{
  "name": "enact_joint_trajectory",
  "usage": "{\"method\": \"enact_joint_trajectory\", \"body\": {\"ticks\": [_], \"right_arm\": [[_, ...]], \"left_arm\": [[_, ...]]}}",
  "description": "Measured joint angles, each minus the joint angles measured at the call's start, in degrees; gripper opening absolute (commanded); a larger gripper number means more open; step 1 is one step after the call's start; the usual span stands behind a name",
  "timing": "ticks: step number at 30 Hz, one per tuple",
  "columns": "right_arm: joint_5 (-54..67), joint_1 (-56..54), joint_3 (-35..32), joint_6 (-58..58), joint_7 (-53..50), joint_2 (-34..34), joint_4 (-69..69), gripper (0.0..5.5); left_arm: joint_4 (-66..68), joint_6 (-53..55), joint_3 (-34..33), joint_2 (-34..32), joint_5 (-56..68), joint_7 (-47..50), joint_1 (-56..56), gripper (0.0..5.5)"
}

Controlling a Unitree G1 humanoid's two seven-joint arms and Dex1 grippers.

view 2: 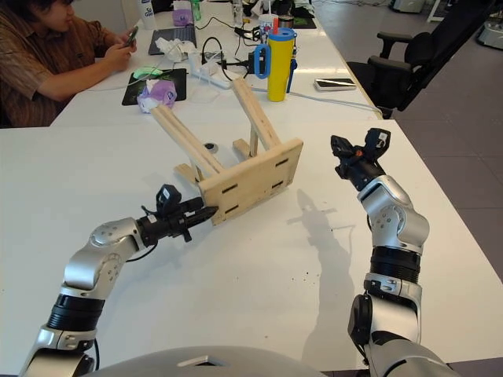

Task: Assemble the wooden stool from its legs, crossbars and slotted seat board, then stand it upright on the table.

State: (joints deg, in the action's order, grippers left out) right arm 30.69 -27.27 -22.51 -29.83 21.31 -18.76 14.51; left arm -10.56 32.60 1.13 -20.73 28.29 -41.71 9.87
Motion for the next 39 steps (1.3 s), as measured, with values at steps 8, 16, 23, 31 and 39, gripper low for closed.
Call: {"method": "enact_joint_trajectory", "body": {"ticks": [8,16,23,31,39], "right_arm": [[-1.1,0.6,0.1,1.9,-2.5,0.0,3.6,0.0],[-4.7,0.9,2.8,2.3,-6.4,2.1,8.2,0.0],[-7.2,-2.2,5.2,3.1,-6.5,3.0,12.4,0.0],[-7.6,-3.3,5.6,3.6,-5.2,2.9,13.6,0.0],[-7.8,-3.3,6.1,3.5,-3.7,2.9,14.6,0.0]], "left_arm": [[-0.1,9.1,-7.4,6.3,26.9,22.5,8.4,1.38],[18.8,3.7,-26.7,6.6,50.0,58.6,29.8,1.31],[27.5,-1.4,-36.0,4.4,50.9,62.4,28.6,1.34],[24.0,-3.1,-37.4,7.0,50.5,57.8,25.5,2.45],[18.8,-2.8,-41.1,11.3,56.8,54.1,20.2,3.29]]}}
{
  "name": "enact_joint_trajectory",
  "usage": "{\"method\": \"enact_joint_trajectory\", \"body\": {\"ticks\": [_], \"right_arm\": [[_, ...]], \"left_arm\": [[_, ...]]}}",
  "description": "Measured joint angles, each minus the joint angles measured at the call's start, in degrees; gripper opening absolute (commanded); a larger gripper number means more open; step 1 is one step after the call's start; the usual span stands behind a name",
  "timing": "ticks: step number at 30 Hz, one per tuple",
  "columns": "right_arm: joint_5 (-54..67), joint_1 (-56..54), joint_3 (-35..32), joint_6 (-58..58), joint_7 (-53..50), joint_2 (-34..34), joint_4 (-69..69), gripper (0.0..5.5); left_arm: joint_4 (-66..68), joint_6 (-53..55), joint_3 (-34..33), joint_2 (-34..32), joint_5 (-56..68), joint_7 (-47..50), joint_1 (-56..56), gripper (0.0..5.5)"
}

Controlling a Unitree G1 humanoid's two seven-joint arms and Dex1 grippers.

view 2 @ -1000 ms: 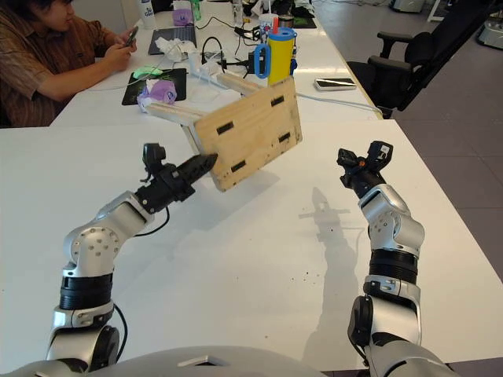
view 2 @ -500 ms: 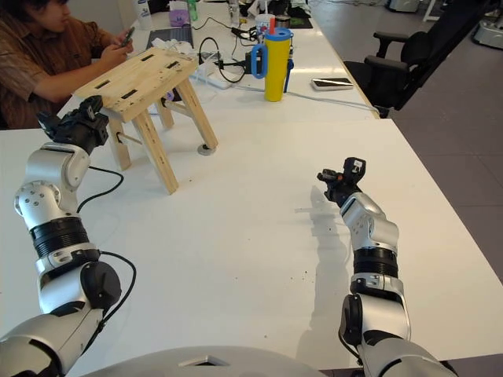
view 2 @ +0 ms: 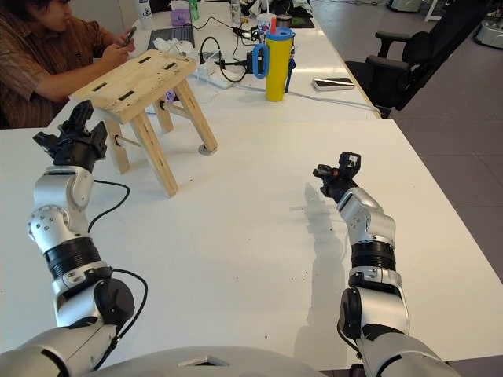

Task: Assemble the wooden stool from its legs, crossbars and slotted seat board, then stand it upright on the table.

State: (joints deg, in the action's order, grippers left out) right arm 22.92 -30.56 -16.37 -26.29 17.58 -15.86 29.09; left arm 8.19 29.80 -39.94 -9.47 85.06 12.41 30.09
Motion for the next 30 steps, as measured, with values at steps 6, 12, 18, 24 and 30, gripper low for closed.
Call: {"method": "enact_joint_trajectory", "body": {"ticks": [6,12,18,24,30], "right_arm": [[0.0,0.6,0.6,-0.1,0.8,0.0,-0.6,0.0],[0.0,1.0,1.5,0.0,1.5,0.0,-1.0,0.0],[-0.1,0.9,3.3,0.1,3.0,0.3,-0.4,0.0],[-0.2,0.8,5.3,0.6,4.0,0.7,0.4,0.0],[-2.3,0.6,9.2,0.9,5.6,1.5,0.4,0.0]], "left_arm": [[-11.0,11.2,9.1,-2.9,-4.8,-14.7,-20.4,3.29],[-16.1,9.3,28.8,-10.8,-26.9,-34.6,-24.7,3.29],[3.1,-6.2,42.0,-12.0,-48.6,-47.3,-7.0,3.29],[32.0,-20.3,49.6,-18.2,-67.8,-40.2,5.3,3.29],[60.4,-28.4,59.9,-34.4,-92.8,-15.2,19.6,3.29]]}}
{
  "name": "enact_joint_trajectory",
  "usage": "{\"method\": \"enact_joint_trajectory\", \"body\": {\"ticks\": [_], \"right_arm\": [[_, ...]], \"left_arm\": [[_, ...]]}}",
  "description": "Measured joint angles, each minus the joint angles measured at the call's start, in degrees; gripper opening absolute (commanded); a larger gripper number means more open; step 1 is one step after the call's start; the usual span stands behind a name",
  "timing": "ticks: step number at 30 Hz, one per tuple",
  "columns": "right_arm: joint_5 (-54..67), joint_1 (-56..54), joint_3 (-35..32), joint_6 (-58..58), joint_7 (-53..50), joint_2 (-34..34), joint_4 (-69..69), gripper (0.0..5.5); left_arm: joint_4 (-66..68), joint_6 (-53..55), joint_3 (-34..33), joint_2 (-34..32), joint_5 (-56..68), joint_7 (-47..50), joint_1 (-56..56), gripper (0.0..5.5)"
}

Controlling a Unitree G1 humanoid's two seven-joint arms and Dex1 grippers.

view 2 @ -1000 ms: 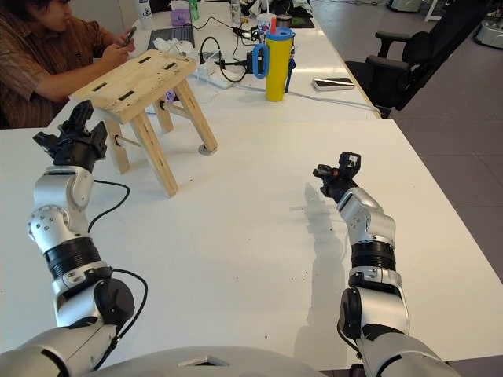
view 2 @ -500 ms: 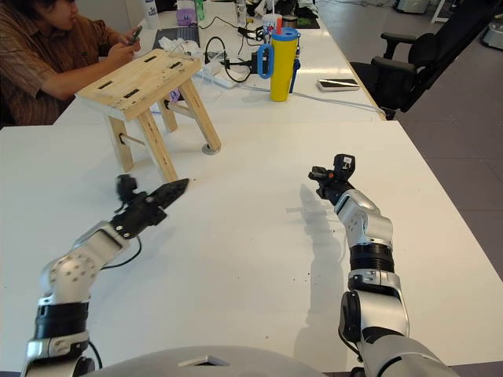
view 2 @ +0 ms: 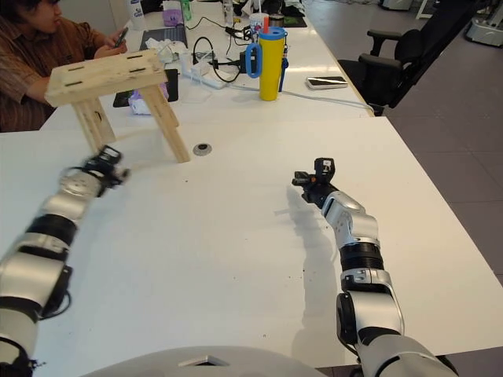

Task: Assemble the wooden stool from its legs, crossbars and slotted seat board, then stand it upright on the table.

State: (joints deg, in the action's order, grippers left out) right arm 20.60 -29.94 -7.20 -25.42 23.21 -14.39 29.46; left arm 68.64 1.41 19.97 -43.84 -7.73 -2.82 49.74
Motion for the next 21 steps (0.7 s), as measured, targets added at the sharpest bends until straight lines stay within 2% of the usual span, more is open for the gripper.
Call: {"method": "enact_joint_trajectory", "body": {"ticks": [2,4,6,10,14,21], "right_arm": [[-0.7,0.0,1.7,-0.3,0.7,0.7,-0.6,0.0],[-1.1,-0.1,2.1,-0.4,0.8,1.6,-1.3,0.0],[-1.1,-1.0,2.2,-0.1,1.2,2.6,-1.4,0.0],[-1.1,-2.4,0.8,3.4,0.6,3.1,-1.8,0.0],[-3.1,-2.7,-0.8,8.4,-3.8,3.2,-2.0,0.0],[-9.1,-2.5,1.1,22.2,-8.7,5.1,-5.7,0.0]], "left_arm": [[6.4,-3.6,-0.4,-6.1,-4.8,5.8,6.5,3.29],[7.1,-7.3,-2.5,-7.2,-5.3,6.7,9.6,3.29],[7.4,-11.4,-6.2,-4.2,-3.2,6.0,7.6,3.29],[6.3,-18.4,-12.2,6.8,2.3,2.0,-0.8,3.29],[-3.4,-20.7,-18.6,13.4,9.1,-1.7,-3.2,3.29],[-20.9,-19.4,-15.8,19.0,1.1,5.9,-4.1,3.29]]}}
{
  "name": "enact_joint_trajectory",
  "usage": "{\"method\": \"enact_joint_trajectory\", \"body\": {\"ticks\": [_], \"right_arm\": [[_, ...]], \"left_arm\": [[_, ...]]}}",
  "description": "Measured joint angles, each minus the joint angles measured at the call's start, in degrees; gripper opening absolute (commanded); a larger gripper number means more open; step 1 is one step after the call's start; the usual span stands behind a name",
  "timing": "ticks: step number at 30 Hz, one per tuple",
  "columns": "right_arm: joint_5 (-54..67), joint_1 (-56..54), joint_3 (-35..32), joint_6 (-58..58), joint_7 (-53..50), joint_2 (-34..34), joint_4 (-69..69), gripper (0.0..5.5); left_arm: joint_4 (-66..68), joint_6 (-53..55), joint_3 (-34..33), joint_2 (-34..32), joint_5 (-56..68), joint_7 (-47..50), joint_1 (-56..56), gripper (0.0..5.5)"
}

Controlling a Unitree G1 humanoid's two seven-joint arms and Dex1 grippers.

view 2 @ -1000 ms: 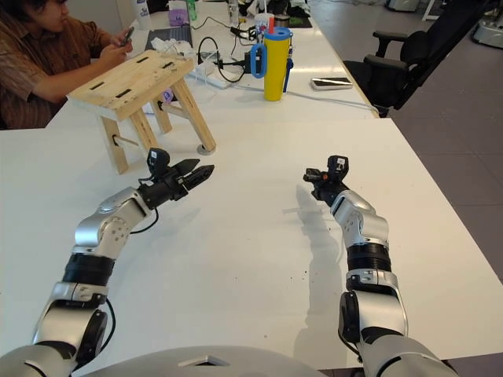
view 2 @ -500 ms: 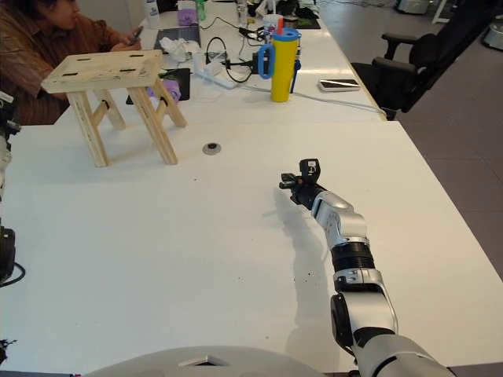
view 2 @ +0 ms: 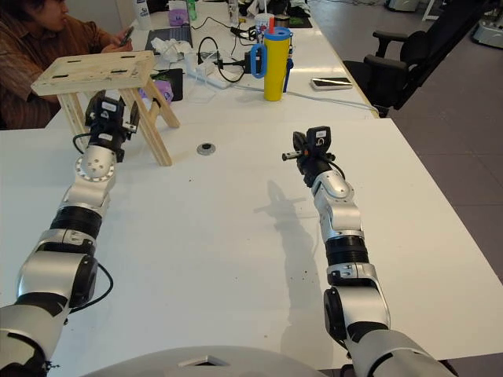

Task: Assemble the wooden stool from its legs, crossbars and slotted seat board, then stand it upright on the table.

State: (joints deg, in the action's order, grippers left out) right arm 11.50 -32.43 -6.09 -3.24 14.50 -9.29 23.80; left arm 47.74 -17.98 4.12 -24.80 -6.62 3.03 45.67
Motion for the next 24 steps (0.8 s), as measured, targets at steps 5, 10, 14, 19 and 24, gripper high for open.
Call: {"method": "enact_joint_trajectory", "body": {"ticks": [5,10,14,19,24], "right_arm": [[0.3,-0.2,-0.1,3.1,0.0,2.4,1.2,0.0],[0.1,-1.2,0.6,5.2,1.0,3.6,3.8,0.0],[-1.1,-1.9,1.2,7.2,0.7,4.1,4.8,0.0],[-1.1,-2.0,0.5,9.5,0.2,4.2,6.1,0.0],[-1.1,-2.4,-0.2,11.9,0.3,4.2,7.8,0.0]], "left_arm": [[-3.6,2.0,-1.8,8.8,4.1,-0.8,0.1,3.29],[-4.5,2.6,-5.2,13.4,6.5,1.6,-1.8,3.29],[-4.0,2.6,-7.3,15.1,7.8,1.8,-3.0,3.29],[-2.6,1.7,-8.9,15.3,8.3,1.8,-3.0,3.29],[-1.8,0.4,-9.9,16.0,9.8,-1.0,-3.0,3.29]]}}
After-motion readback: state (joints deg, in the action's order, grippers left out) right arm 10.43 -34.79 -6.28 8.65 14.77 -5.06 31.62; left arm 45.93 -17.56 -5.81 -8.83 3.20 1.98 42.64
